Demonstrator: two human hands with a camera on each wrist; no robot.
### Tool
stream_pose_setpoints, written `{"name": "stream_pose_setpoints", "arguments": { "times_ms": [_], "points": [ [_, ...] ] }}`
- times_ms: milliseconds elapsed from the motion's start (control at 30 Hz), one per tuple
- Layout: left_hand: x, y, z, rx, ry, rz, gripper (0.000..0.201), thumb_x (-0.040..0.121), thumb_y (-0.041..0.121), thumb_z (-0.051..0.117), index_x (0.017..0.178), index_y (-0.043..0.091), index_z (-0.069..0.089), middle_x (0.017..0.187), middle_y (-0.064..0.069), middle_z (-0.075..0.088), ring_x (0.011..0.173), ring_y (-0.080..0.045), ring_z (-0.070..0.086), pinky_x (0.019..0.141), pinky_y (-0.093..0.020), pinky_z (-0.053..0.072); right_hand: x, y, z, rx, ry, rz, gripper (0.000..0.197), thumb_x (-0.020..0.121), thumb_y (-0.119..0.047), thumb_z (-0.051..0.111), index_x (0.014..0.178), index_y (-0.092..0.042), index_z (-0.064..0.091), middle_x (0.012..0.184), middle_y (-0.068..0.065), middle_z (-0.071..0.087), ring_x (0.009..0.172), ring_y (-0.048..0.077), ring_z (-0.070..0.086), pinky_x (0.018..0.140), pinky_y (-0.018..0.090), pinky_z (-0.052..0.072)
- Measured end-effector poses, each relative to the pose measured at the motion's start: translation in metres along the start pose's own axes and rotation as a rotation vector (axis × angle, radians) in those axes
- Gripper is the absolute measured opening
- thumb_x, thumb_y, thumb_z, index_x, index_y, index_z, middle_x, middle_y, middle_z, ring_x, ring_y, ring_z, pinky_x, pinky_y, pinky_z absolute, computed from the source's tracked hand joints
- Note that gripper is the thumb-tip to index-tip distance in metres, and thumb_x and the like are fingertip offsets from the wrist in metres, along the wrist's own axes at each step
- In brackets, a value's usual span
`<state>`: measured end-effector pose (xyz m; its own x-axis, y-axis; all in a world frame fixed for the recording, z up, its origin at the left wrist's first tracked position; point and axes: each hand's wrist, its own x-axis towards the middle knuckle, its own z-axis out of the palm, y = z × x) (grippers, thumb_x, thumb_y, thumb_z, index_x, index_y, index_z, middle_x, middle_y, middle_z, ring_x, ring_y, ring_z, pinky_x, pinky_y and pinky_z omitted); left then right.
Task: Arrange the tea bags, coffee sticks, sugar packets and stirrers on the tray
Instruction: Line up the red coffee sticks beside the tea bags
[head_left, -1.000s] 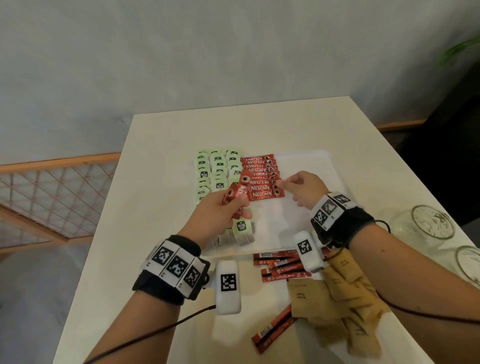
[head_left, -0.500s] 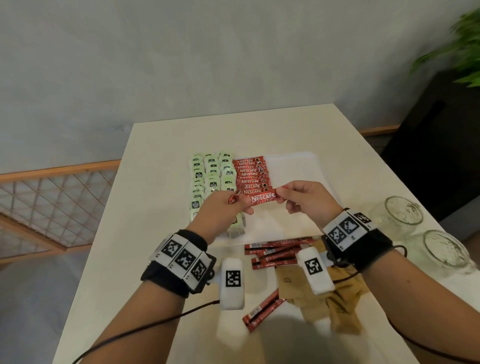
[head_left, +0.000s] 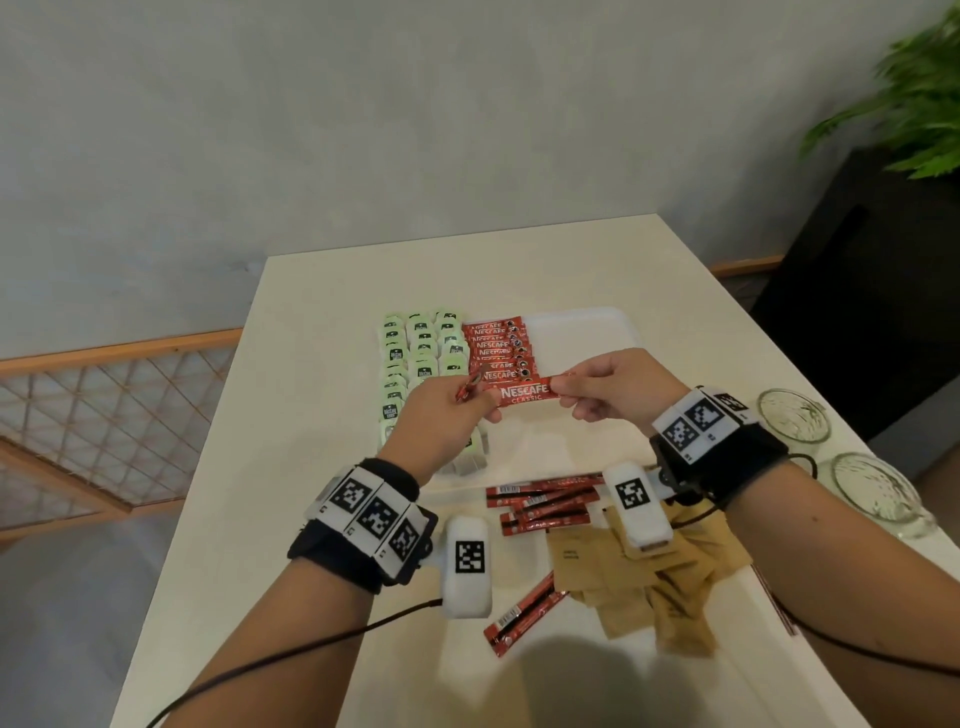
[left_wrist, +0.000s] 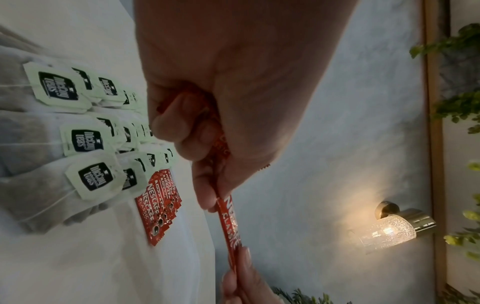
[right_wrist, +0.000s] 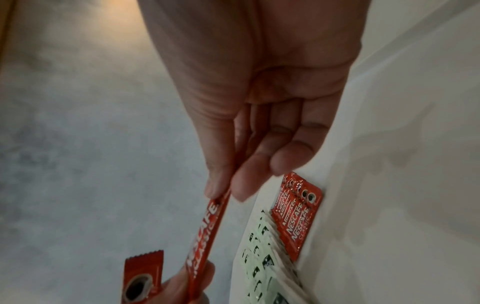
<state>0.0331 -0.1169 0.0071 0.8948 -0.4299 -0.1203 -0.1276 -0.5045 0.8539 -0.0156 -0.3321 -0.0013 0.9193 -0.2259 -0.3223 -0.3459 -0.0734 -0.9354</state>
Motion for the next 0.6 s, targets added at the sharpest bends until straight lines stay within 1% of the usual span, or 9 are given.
{"name": "stream_pose_setpoints", "arguments": {
  "times_ms": [33,100,133,233,333,400,467,533,600],
  "points": [
    [0.001,0.000,0.000,-0.010,-0.008,-0.007,0.028,0.097,0.029,0.059,0.078,0.012,0.071,0.063,0.009,0.058,0.055,-0.009,0.045,0.057,-0.025,0.033,0.001,0.002,-0.001,0.020,-0.003,0.009,0.016,0.079,-0.018,0.077,0.088,-0.006,0.074,0.073,0.008,0.073,0.056,0.010,0.065,0.059,0.022,0.055],
    [0.003,0.000,0.000,-0.071,-0.013,-0.033,0.021,0.098,0.027,0.056,0.093,0.009,0.066,0.076,0.004,0.061,0.064,-0.013,0.049,0.060,-0.025,0.038,0.005,0.008,-0.003,0.035,0.001,0.032,0.016,0.085,-0.014,0.071,0.097,-0.002,0.072,0.078,0.010,0.074,0.060,0.012,0.068,0.059,0.022,0.057],
    [0.005,0.000,-0.001,-0.106,-0.002,-0.068,0.018,0.099,0.027,0.053,0.101,0.011,0.060,0.082,0.002,0.060,0.066,-0.013,0.048,0.060,-0.025,0.039,0.008,0.010,-0.004,0.025,0.011,0.053,0.017,0.088,-0.012,0.068,0.100,-0.001,0.070,0.080,0.011,0.074,0.060,0.013,0.068,0.059,0.023,0.058],
    [0.013,-0.003,-0.006,-0.226,0.047,-0.185,0.017,0.104,0.027,0.040,0.113,0.015,0.047,0.099,0.002,0.061,0.059,-0.008,0.041,0.053,-0.024,0.037,0.020,0.020,-0.007,-0.075,0.046,0.125,0.017,0.089,-0.009,0.067,0.102,0.001,0.069,0.083,0.013,0.073,0.062,0.016,0.066,0.061,0.025,0.058],
    [0.020,-0.008,-0.014,-0.311,0.108,-0.178,0.022,0.106,0.023,0.037,0.115,0.008,0.052,0.109,-0.007,0.067,0.059,-0.010,0.047,0.049,-0.023,0.043,0.035,0.033,-0.002,-0.201,0.150,0.196,0.017,0.084,-0.014,0.074,0.097,-0.003,0.071,0.086,0.012,0.072,0.068,0.018,0.064,0.069,0.032,0.060],
    [0.022,-0.012,-0.017,-0.341,0.121,-0.136,0.025,0.106,0.021,0.038,0.113,0.007,0.057,0.108,-0.011,0.068,0.062,-0.012,0.054,0.048,-0.025,0.051,0.044,0.040,0.006,-0.254,0.209,0.224,0.017,0.081,-0.018,0.077,0.093,-0.007,0.072,0.083,0.012,0.071,0.066,0.019,0.063,0.073,0.036,0.061],
    [0.022,-0.015,-0.020,-0.350,0.121,-0.104,0.026,0.105,0.023,0.042,0.113,0.010,0.063,0.104,-0.010,0.070,0.065,-0.013,0.058,0.053,-0.027,0.055,0.050,0.042,0.015,-0.291,0.228,0.241,0.013,0.080,-0.021,0.078,0.086,-0.011,0.072,0.076,0.010,0.070,0.065,0.021,0.064,0.077,0.039,0.060],
    [0.024,-0.021,-0.022,-0.321,0.116,-0.090,0.025,0.104,0.026,0.044,0.114,0.016,0.065,0.098,-0.007,0.073,0.065,-0.012,0.061,0.055,-0.028,0.056,0.057,0.040,0.023,-0.330,0.223,0.242,0.012,0.080,-0.022,0.079,0.080,-0.015,0.070,0.076,0.007,0.069,0.065,0.022,0.064,0.079,0.040,0.060],
    [0.025,-0.027,-0.023,-0.318,0.126,-0.099,0.023,0.104,0.028,0.045,0.115,0.017,0.062,0.092,-0.004,0.074,0.058,-0.011,0.060,0.051,-0.027,0.052,0.063,0.038,0.029,-0.362,0.245,0.228,0.017,0.079,-0.022,0.080,0.081,-0.018,0.064,0.082,0.007,0.069,0.064,0.021,0.063,0.077,0.040,0.060]
  ]
}}
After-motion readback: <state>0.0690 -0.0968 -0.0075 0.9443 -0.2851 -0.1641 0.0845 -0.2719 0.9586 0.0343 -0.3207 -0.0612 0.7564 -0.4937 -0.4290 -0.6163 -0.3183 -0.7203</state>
